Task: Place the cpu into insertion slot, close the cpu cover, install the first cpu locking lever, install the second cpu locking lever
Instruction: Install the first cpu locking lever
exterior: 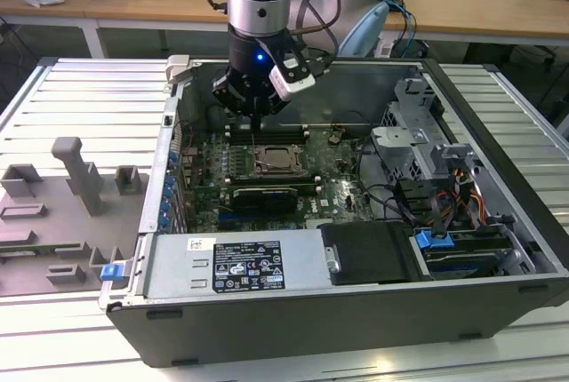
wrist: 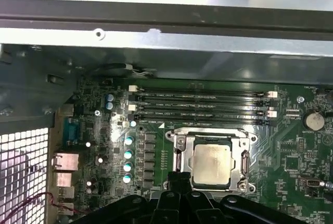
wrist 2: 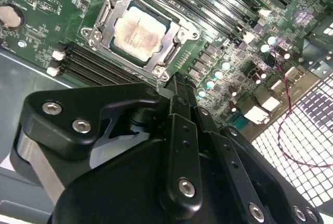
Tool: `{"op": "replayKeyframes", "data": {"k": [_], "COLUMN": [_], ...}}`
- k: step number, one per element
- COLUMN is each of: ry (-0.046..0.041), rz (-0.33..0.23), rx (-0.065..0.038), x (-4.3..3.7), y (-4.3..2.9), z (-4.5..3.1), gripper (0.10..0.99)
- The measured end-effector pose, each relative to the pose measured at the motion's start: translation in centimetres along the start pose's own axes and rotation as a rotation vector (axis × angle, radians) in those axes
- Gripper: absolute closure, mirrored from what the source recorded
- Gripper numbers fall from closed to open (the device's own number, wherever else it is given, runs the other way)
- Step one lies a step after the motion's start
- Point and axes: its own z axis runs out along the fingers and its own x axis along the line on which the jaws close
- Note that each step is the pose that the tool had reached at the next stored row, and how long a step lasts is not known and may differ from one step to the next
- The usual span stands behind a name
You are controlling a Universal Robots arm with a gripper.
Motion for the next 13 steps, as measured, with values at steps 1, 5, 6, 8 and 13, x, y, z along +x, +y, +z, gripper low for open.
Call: {"op": "replayKeyframes", "data": {"k": [1,5,6,8,13], "ry": [0.0,0.0,0.0001,-0.0001,0.0], "rz": [0.0,0.0,0.0,0.0,0.0], "rx": [0.0,0.0,0.0,0.0,0.0], "x": [0.15,0.77,0.91,1.23,1.7], "y": [0.0,0.03,0.03,0.05,0.77], "z": [0.01,0.04,0.04,0.07,0.49], "gripper": [0.98,0.98,0.98,0.98,0.98]}}
